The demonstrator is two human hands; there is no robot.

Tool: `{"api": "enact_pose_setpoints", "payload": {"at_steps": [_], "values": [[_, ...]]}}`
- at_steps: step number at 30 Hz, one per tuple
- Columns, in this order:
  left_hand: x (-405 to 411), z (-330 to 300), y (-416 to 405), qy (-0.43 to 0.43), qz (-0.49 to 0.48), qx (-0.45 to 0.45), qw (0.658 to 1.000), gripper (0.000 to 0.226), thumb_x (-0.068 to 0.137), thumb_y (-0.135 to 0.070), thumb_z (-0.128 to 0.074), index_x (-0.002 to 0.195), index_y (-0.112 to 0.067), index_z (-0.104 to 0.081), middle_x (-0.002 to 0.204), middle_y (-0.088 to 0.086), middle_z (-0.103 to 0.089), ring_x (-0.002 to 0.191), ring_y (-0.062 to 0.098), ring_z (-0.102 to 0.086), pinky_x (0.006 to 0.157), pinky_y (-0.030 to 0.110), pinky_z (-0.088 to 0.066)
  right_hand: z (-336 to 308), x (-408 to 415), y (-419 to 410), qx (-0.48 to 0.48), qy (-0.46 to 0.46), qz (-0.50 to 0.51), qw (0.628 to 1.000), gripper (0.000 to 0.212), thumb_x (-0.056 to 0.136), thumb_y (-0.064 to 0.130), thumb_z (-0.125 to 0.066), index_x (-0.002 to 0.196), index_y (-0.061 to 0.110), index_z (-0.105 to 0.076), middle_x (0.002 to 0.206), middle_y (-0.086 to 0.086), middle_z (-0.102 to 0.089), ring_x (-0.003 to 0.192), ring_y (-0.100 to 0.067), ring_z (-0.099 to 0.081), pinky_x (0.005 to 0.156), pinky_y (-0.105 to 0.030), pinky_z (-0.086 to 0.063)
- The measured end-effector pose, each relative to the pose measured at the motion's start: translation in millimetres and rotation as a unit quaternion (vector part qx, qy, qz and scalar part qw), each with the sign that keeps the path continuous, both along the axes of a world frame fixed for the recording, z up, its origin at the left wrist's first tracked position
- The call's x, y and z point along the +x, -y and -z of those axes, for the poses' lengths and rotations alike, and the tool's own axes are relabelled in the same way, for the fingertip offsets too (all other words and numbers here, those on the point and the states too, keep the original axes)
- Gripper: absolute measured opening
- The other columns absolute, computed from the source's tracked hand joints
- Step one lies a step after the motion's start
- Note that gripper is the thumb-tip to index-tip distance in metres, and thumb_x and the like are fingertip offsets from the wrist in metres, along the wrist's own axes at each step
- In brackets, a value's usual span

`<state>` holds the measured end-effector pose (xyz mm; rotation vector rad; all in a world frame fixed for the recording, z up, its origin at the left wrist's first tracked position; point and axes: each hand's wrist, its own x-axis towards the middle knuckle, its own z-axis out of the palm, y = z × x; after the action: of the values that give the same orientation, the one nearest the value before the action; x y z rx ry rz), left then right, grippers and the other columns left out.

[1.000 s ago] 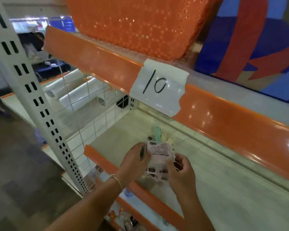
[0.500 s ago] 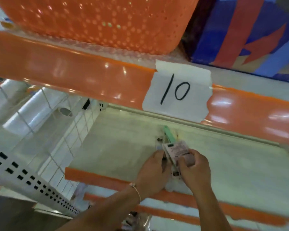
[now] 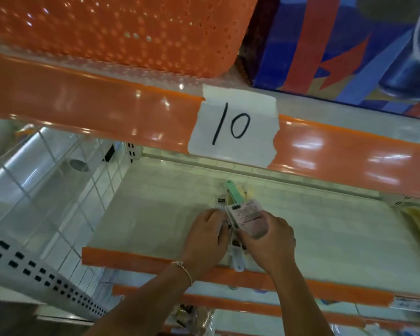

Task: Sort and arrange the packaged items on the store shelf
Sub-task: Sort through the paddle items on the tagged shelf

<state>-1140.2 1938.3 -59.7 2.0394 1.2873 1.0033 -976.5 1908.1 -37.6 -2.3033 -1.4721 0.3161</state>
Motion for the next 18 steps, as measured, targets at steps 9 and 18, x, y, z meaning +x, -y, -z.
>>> {"api": "enact_pose_setpoints", "payload": {"at_steps": [9, 18], "values": [[-31.6, -3.0, -16.3, 0.109, -0.068, -0.035, 0.991, 0.018, 0.097, -0.019, -0.052, 0.098, -0.009, -0.067, 0.087, 0.002, -0.066, 0.071, 0.006, -0.055, 0.066, 0.013, -0.045, -14.4, -28.0, -2.5, 0.119, -0.045, 0.002, 0.992, 0.089, 0.054, 0.064, -0.073, 0.131, 0.023, -0.058, 0.120, -0.002, -0.064, 0.108, -0.026, -0.058, 0.090, -0.045, -0.053], [-93.2, -20.5, -25.2, 0.282, -0.057, -0.285, 0.914, 0.031, 0.094, -0.019, -0.060, 0.070, -0.001, -0.064, 0.057, 0.010, -0.057, 0.054, 0.023, -0.050, 0.049, 0.031, -0.037, -15.1, -115.6, -5.0, 0.114, -0.109, -0.091, 0.983, 0.098, 0.061, 0.078, -0.069, 0.139, 0.022, -0.051, 0.131, 0.000, -0.051, 0.124, -0.018, -0.044, 0.105, -0.034, -0.039]]}}
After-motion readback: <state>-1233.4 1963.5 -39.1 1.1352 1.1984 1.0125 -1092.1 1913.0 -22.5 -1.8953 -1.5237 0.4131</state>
